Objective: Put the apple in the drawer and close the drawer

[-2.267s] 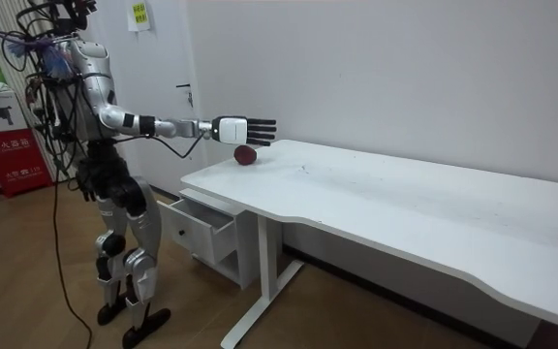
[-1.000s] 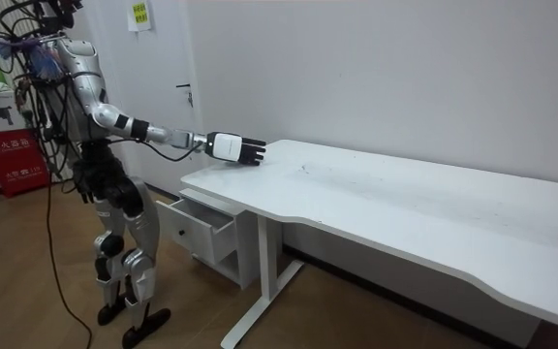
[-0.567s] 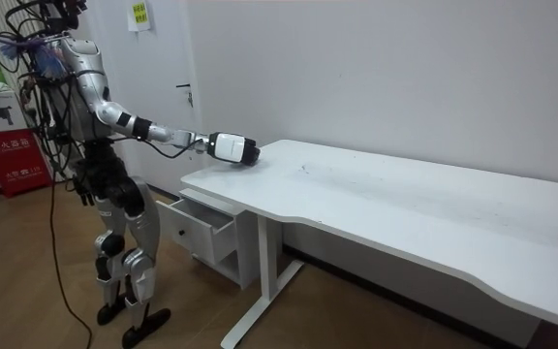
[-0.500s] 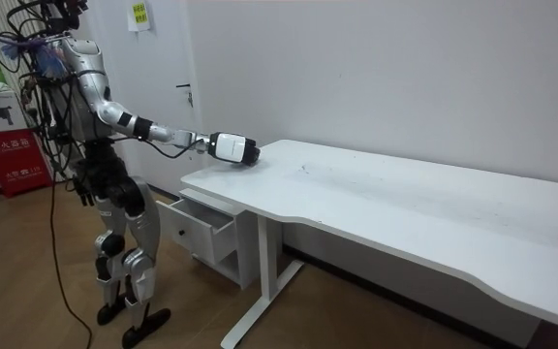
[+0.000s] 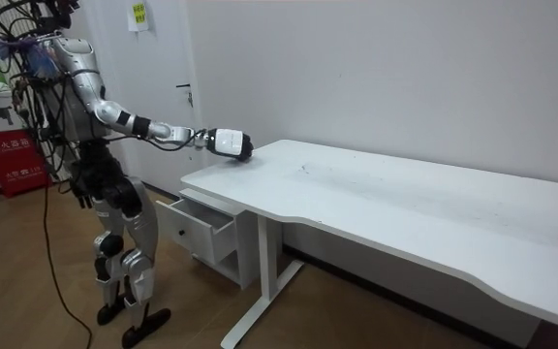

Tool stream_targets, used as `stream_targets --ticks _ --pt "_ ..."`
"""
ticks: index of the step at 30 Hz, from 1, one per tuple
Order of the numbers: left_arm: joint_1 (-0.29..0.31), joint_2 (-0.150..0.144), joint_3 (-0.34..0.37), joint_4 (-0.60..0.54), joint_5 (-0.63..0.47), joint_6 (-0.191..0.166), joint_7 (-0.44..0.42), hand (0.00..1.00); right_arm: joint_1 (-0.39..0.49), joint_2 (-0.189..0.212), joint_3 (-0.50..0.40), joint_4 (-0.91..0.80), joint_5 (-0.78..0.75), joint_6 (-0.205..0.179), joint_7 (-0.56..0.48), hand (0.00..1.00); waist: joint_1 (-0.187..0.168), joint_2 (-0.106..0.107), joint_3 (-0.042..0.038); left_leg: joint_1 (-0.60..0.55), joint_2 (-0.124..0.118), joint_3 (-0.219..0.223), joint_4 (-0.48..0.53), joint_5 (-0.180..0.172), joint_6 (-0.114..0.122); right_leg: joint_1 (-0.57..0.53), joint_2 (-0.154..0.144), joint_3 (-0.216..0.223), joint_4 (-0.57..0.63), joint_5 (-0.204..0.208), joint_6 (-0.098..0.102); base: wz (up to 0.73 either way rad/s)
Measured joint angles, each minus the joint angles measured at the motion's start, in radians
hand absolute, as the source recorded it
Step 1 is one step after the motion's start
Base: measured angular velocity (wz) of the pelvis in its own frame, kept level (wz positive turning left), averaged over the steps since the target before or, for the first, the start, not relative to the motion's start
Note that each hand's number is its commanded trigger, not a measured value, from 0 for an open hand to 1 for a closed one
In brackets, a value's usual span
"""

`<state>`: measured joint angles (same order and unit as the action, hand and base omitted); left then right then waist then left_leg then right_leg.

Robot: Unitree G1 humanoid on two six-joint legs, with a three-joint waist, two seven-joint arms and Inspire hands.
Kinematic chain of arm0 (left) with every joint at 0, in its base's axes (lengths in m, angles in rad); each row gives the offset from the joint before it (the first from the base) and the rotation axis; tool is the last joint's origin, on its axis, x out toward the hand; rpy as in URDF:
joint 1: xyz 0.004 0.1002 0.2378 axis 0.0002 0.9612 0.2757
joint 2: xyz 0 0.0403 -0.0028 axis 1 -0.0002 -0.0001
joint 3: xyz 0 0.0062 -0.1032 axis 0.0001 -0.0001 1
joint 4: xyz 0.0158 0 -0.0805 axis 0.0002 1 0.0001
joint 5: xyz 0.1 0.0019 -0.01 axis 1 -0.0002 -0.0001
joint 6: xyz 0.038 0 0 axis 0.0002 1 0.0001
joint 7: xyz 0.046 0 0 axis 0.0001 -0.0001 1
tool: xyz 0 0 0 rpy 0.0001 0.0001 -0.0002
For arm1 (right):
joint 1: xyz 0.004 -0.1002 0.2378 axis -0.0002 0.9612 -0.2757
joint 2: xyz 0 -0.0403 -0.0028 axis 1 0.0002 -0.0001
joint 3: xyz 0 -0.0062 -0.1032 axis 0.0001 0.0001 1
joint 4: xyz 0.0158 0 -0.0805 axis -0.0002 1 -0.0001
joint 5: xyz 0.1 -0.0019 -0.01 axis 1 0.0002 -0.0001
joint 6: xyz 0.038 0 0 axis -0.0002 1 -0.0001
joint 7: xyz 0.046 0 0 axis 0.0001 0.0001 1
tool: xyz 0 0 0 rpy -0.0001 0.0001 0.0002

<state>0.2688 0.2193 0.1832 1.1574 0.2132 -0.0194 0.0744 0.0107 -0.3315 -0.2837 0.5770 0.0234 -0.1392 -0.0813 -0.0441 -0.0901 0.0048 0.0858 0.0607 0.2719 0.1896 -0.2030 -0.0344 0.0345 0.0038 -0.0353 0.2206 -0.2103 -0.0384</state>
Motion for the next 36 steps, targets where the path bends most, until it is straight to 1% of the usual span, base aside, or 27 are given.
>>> stream_targets --ticks 3,5,8,10,12,14,16,17,19,22,24,26,29,30,32,36 --pt "-0.003 -0.001 -0.004 0.0 0.018 0.0 -0.01 0.0 0.001 0.013 0.048 -0.065 -0.028 0.013 0.033 1.0 0.002 0.004 -0.0005 -0.005 0.0 -0.001 0.008 -0.003 0.004 0.0 0.0 -0.001 0.0 0.002 0.001 0.0" --pt "-0.021 -0.001 -0.017 0.0 0.017 0.0 -0.012 0.0 0.001 0.013 0.112 -0.107 -0.027 0.025 0.054 1.0 0.016 0.01 -0.0041 -0.006 -0.002 -0.002 0.008 -0.003 0.005 -0.001 0.0 -0.003 0.0 0.003 0.003 0.0" --pt "-0.036 0.0 -0.042 0.0 0.018 -0.003 -0.011 0.0 0.002 0.02 0.165 -0.152 -0.033 0.031 0.097 1.0 0.022 0.02 -0.0056 -0.008 -0.003 -0.003 0.008 -0.003 0.005 -0.001 -0.002 -0.007 -0.001 0.003 0.003 0.03" --pt "-0.042 -0.001 -0.043 0.002 0.019 -0.007 -0.008 0.0 0.003 0.035 0.209 -0.212 -0.08 0.033 0.13 1.0 0.04 0.029 -0.0083 -0.011 -0.003 -0.007 0.008 -0.003 0.005 0.001 -0.004 -0.014 -0.001 0.003 0.003 0.08" --pt "-0.055 -0.001 -0.047 0.002 0.018 -0.005 -0.008 0.0 0.003 0.038 0.236 -0.265 -0.11 0.037 0.144 1.0 0.04 0.031 -0.0083 -0.019 -0.003 -0.019 0.009 -0.003 0.005 0.0 -0.005 -0.024 -0.003 0.003 0.003 0.16" --pt "-0.066 -0.003 -0.067 0.002 0.016 -0.003 -0.008 0.0 0.003 0.047 0.267 -0.317 -0.113 0.042 0.162 1.0 0.051 0.032 -0.0076 -0.022 -0.001 -0.03 0.01 -0.003 0.005 0.001 -0.005 -0.035 -0.004 0.004 0.003 0.11" --pt "-0.072 -0.008 -0.072 0.002 0.015 -0.003 -0.007 0.0 -0.001 0.062 0.289 -0.323 -0.113 0.043 0.17 1.0 0.06 0.034 -0.0061 -0.024 -0.001 -0.034 0.01 -0.003 0.005 0.002 -0.006 -0.049 -0.005 0.004 0.003 0.09" --pt "-0.078 -0.011 -0.08 0.005 0.014 -0.003 -0.007 0.0 -0.001 0.063 0.307 -0.323 -0.113 0.045 0.184 1.0 0.07 0.037 -0.0047 -0.024 -0.001 -0.035 0.01 -0.003 0.005 0.003 -0.006 -0.05 -0.005 0.004 0.003 0.0" --pt "-0.083 -0.017 -0.089 0.007 0.014 -0.003 -0.007 0.0 -0.001 0.069 0.321 -0.324 -0.125 0.05 0.21 1.0 0.077 0.04 -0.0027 -0.026 -0.001 -0.037 0.01 -0.003 0.005 0.002 -0.007 -0.052 -0.007 0.004 0.002 0.03" --pt "-0.089 -0.023 -0.091 0.007 0.014 -0.002 -0.008 0.0 -0.001 0.072 0.35 -0.353 -0.147 0.068 0.246 1.0 0.082 0.042 -0.003 -0.033 -0.001 -0.04 0.01 -0.003 0.005 0.002 -0.007 -0.061 -0.014 0.006 0.0 0.06" --pt "-0.089 -0.024 -0.098 0.01 0.014 0.0 -0.008 0.0 -0.001 0.073 0.357 -0.366 -0.147 0.068 0.26 1.0 0.082 0.041 -0.0031 -0.037 -0.002 -0.045 0.011 -0.003 0.005 0.002 -0.007 -0.066 -0.016 0.006 0.0 0.07" --pt "-0.092 -0.025 -0.125 0.011 0.014 0.008 -0.008 0.0 -0.001 0.073 0.37 -0.366 -0.148 0.073 0.272 1.0 0.082 0.039 -0.0045 -0.039 -0.002 -0.05 0.013 -0.003 0.005 0.003 -0.01 -0.083 -0.017 0.006 0.0 0.07" --pt "-0.1 -0.027 -0.131 0.01 0.013 0.019 -0.008 0.0 0.003 0.073 0.396 -0.365 -0.173 0.077 0.283 1.0 0.079 0.041 -0.0029 -0.04 -0.003 -0.052 0.009 -0.003 0.005 0.005 -0.012 -0.104 -0.018 0.006 0.0 0.04" --pt "-0.102 -0.027 -0.131 0.01 0.013 0.021 -0.008 0.0 0.006 0.073 0.401 -0.365 -0.182 0.078 0.283 1.0 0.079 0.041 -0.0028 -0.04 -0.003 -0.052 0.008 -0.003 0.005 0.004 -0.012 -0.104 -0.018 0.006 0.0 0.0" --pt "-0.102 -0.027 -0.131 0.009 0.013 0.025 -0.006 0.0 0.022 0.072 0.423 -0.362 -0.216 0.095 0.29 1.0 0.079 0.04 -0.0032 -0.043 -0.003 -0.052 0.009 -0.003 0.005 0.002 -0.012 -0.104 -0.019 0.006 0.0 0.0" --pt "-0.101 -0.026 -0.134 0.0 0.014 0.027 0.001 0.0 0.066 0.072 0.427 -0.354 -0.269 0.117 0.308 1.0 0.079 0.037 -0.0047 -0.045 -0.004 -0.052 0.009 -0.003 0.005 0.0 -0.014 -0.104 -0.019 0.006 0.0 0.0"
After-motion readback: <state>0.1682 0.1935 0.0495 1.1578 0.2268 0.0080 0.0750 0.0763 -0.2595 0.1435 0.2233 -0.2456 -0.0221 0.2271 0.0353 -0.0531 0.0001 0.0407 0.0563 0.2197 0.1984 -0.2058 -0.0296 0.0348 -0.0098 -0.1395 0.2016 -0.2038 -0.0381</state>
